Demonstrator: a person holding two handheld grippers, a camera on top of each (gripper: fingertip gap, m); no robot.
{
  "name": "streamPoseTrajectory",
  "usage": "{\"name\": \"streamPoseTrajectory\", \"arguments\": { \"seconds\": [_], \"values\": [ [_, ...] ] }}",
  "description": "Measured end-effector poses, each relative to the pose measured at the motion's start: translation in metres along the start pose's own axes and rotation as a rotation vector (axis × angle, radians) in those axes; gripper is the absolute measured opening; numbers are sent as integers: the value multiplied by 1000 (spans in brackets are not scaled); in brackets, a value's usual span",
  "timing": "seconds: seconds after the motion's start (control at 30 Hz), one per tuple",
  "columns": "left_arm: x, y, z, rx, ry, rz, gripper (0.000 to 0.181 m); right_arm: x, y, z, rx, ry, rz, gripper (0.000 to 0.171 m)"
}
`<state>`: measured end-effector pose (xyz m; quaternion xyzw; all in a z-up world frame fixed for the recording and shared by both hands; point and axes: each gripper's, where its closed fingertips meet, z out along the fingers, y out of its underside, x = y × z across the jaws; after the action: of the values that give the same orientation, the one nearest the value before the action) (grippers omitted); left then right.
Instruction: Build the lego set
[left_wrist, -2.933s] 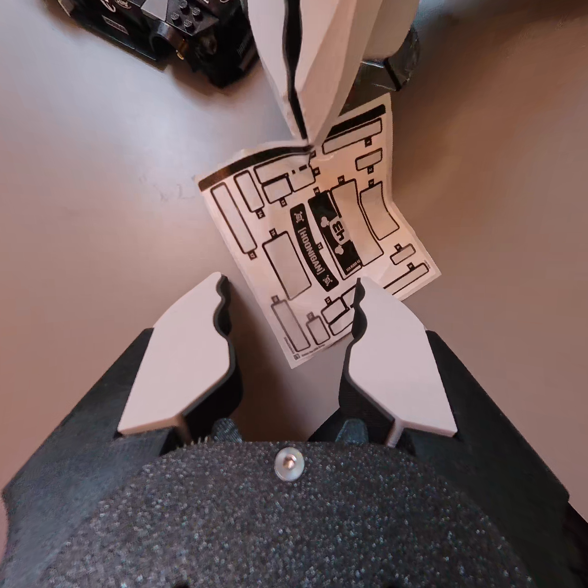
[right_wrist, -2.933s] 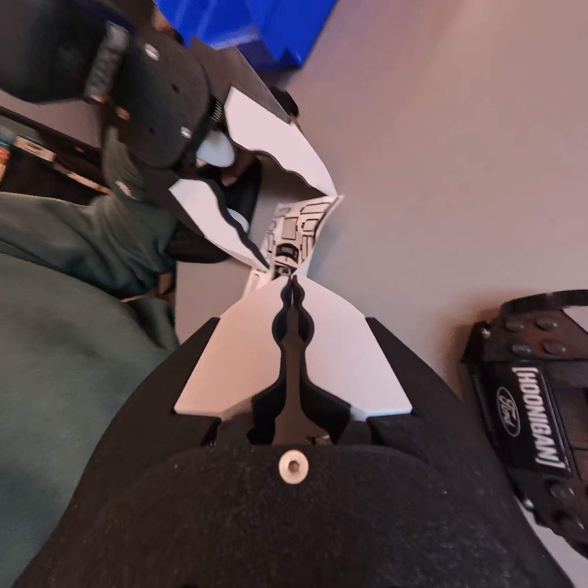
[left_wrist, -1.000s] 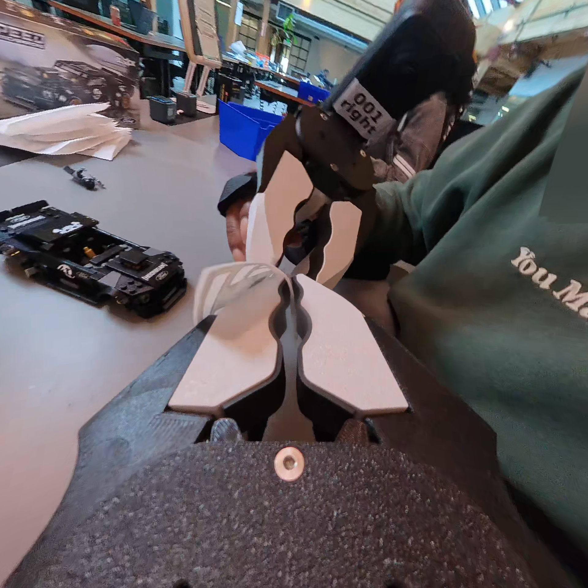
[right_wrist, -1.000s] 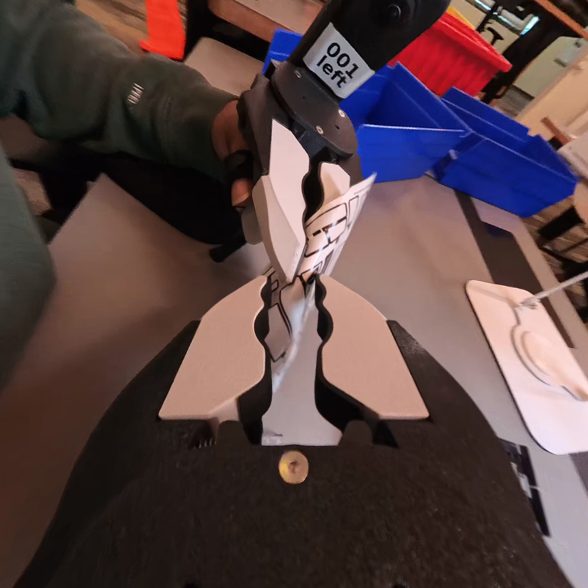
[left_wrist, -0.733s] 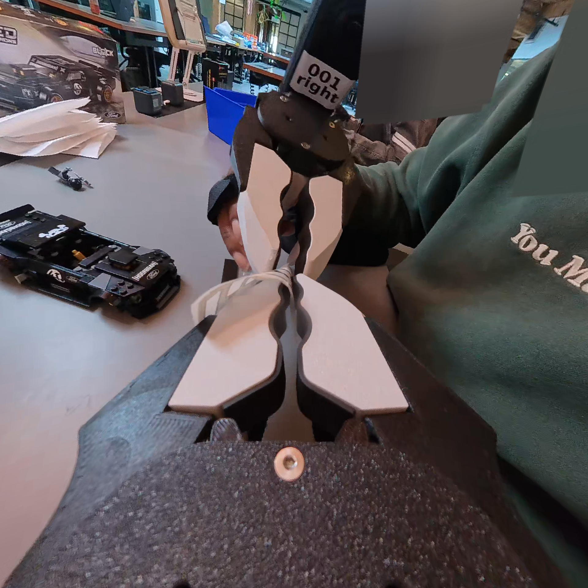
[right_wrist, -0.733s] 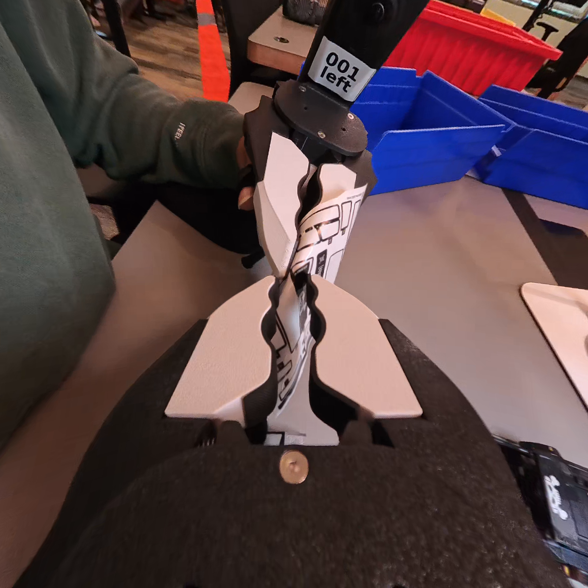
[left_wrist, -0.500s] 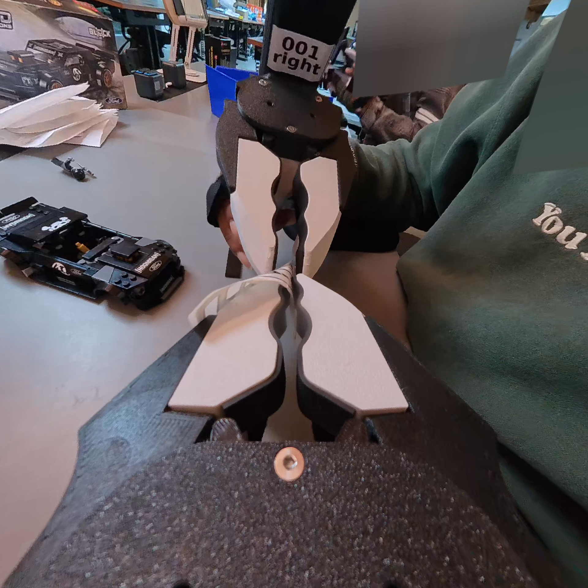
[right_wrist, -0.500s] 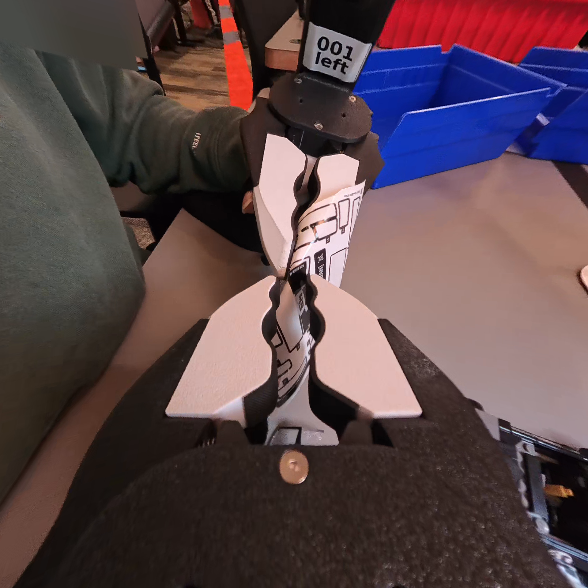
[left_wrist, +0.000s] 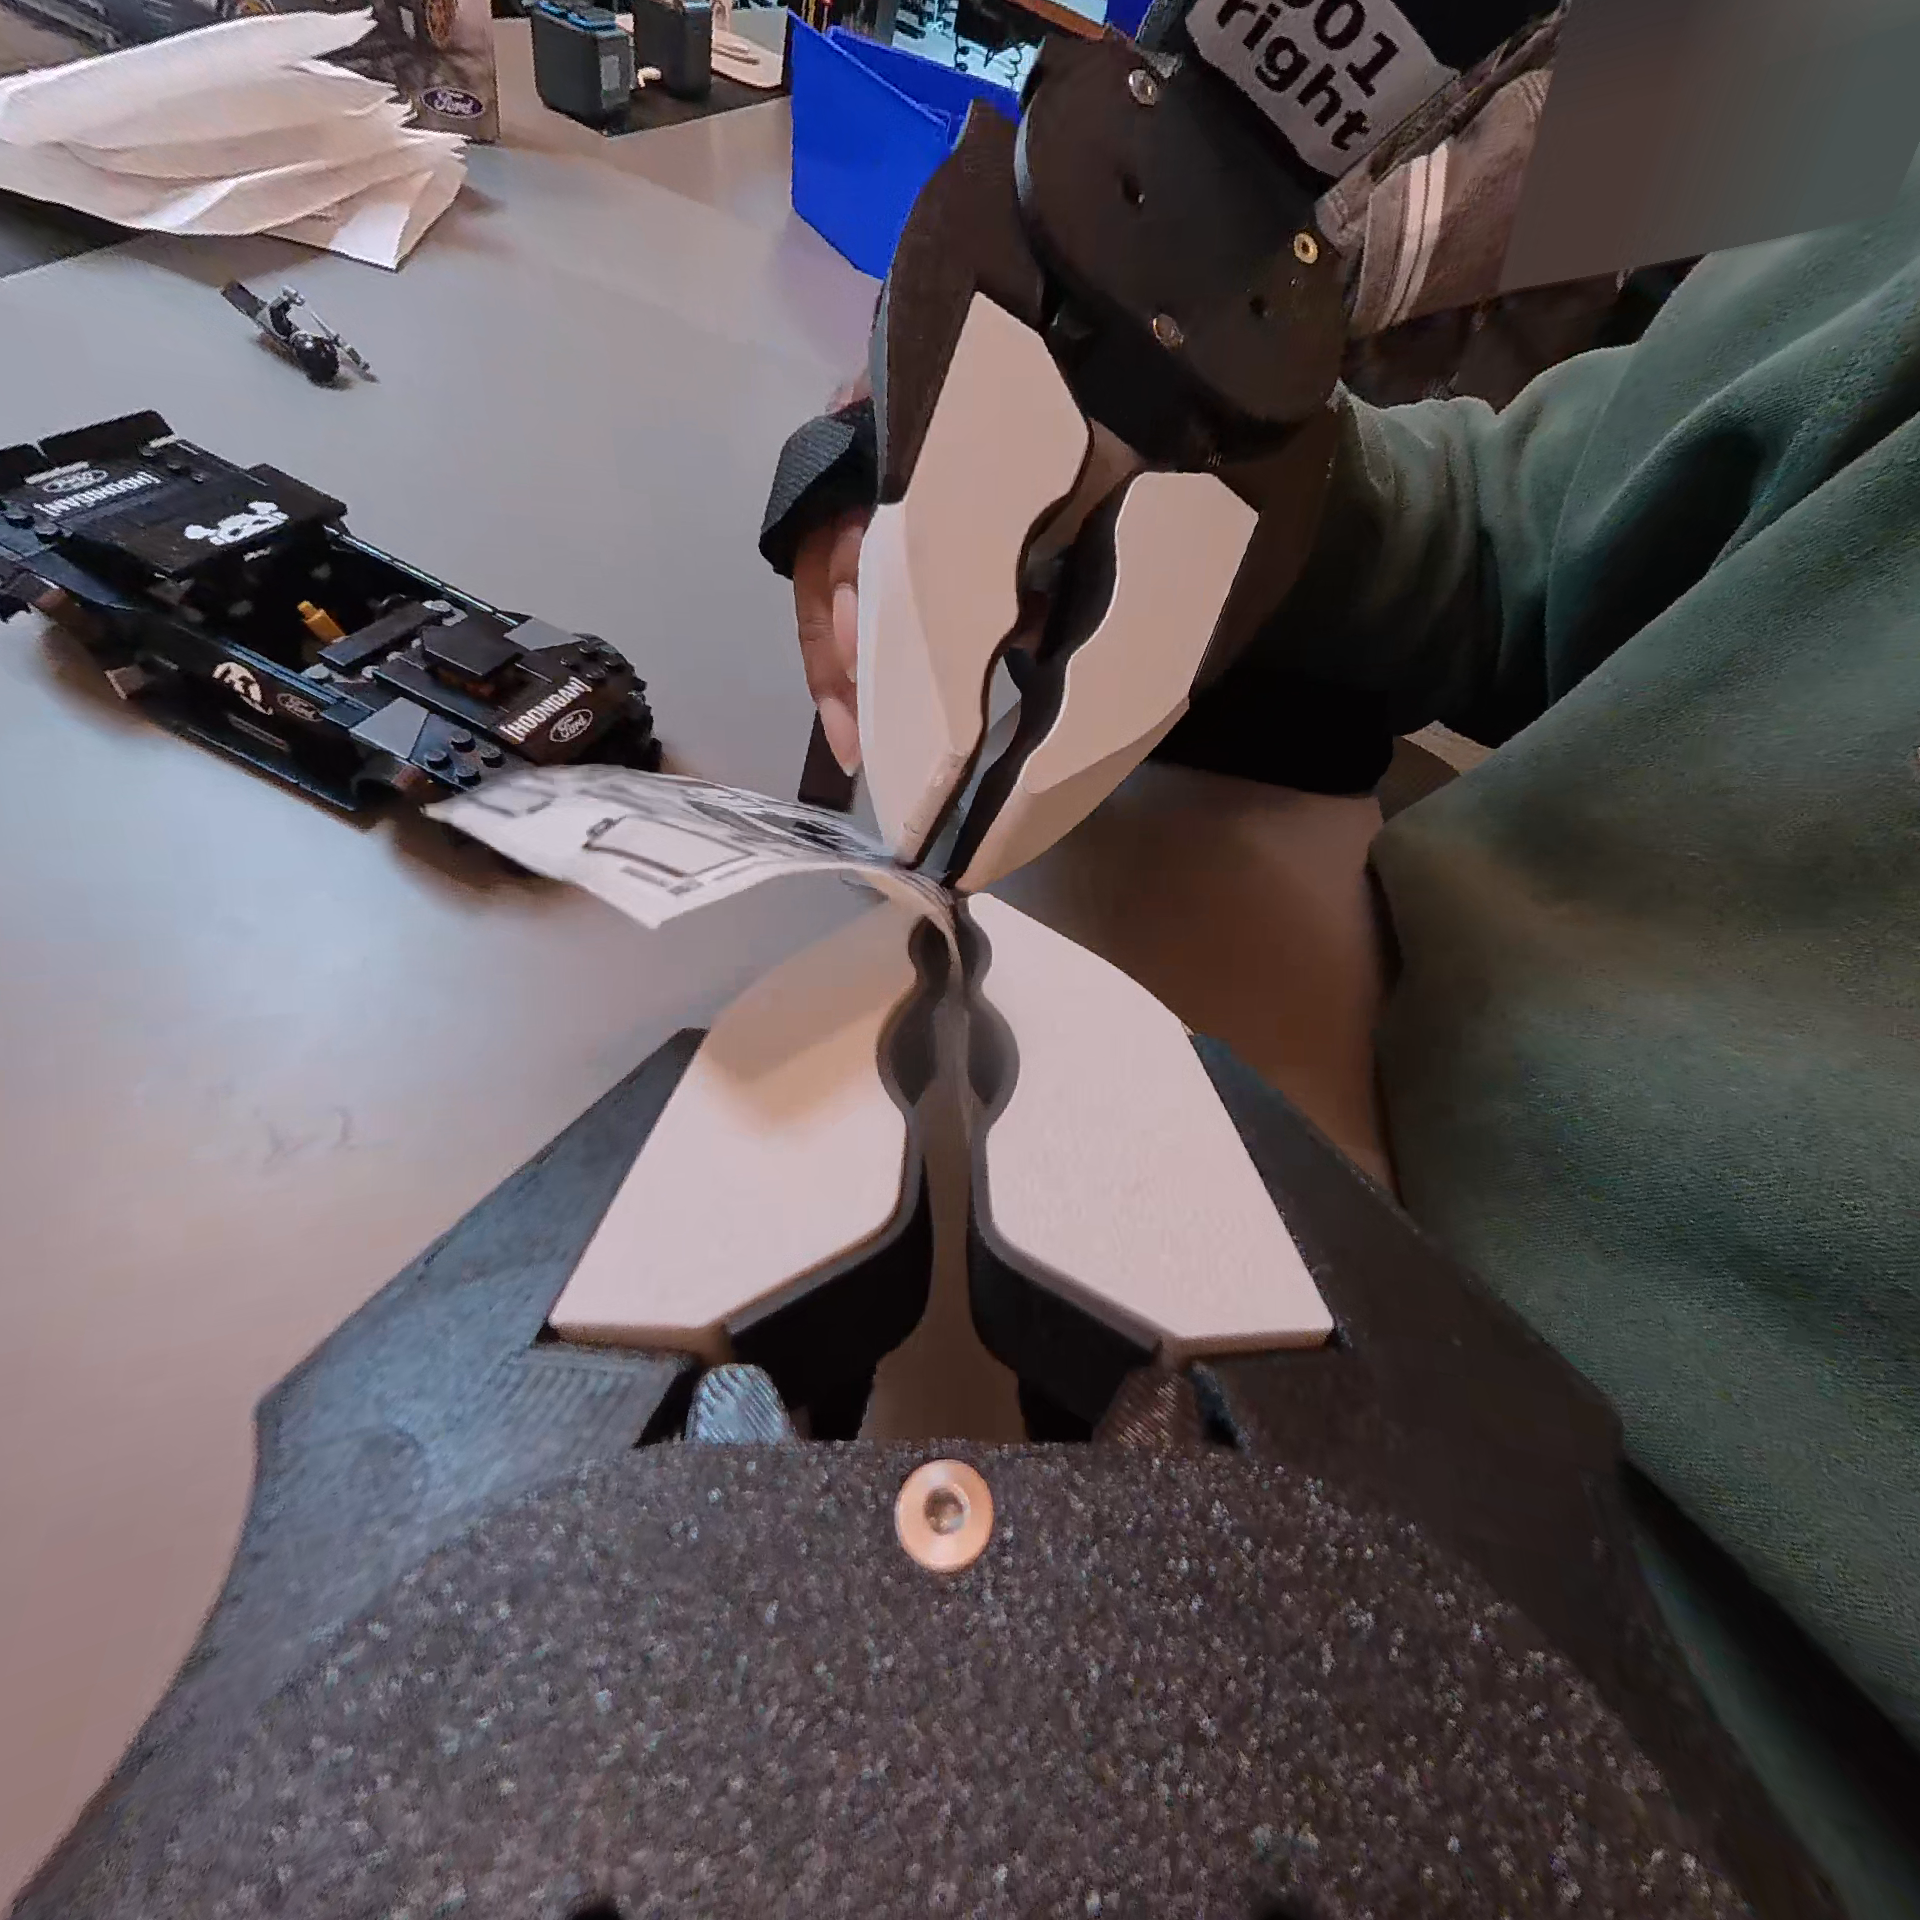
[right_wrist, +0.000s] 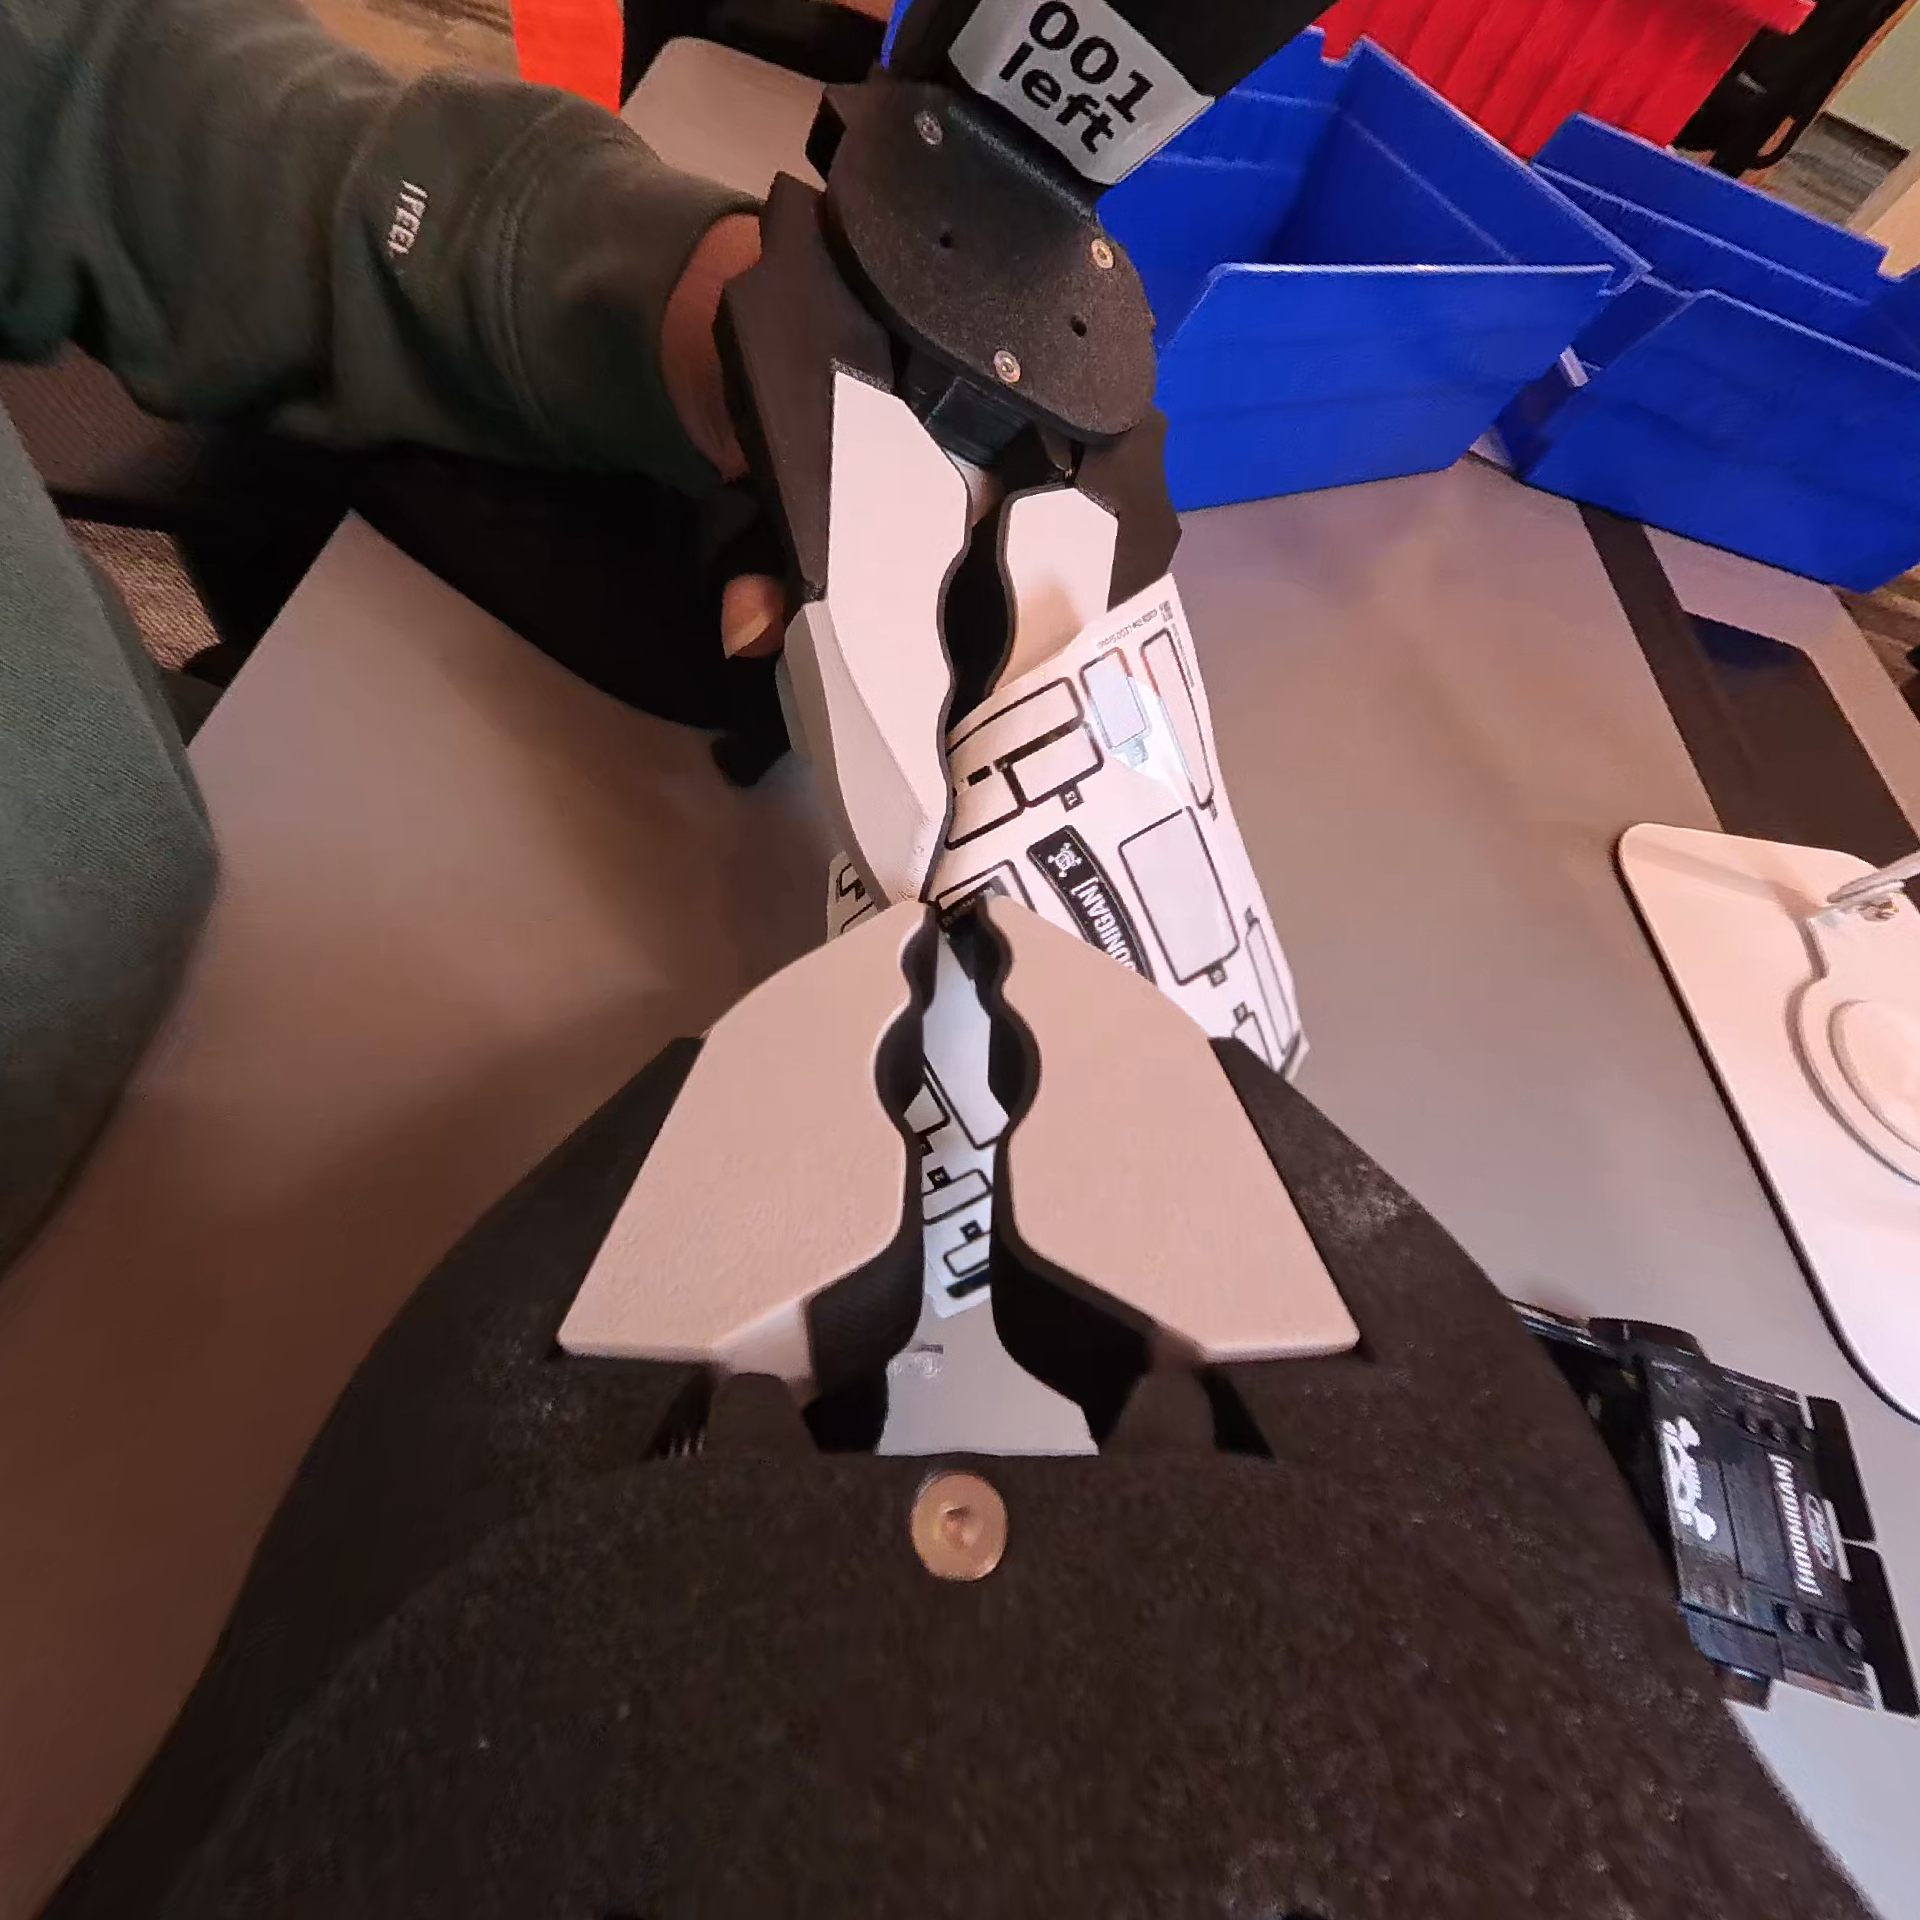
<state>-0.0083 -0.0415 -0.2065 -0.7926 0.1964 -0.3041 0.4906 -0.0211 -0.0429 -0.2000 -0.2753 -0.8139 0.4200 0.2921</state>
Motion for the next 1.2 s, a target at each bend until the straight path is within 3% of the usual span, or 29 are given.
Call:
{"name": "streamPoseTrajectory", "arguments": {
  "seconds": [0.07,0.37,0.8,1.03,1.1,1.2],
  "values": [
    [-1,0,0,1,-3,-3,1,1,-1,-1,6,3,0,0],
    [-8,-2,-5,23,-26,-25,1,16,-6,-12,67,32,85,0],
    [-68,-15,-28,178,-87,-339,1,66,-20,-90,409,87,364,0],
    [-131,4,-38,-3,-199,-541,1,94,12,-124,441,226,440,0],
    [-140,9,-39,-62,-215,-566,12,98,22,-129,439,254,464,0],
    [-157,19,-46,-152,-340,-566,47,102,37,-135,428,293,488,0]
  ]
}}
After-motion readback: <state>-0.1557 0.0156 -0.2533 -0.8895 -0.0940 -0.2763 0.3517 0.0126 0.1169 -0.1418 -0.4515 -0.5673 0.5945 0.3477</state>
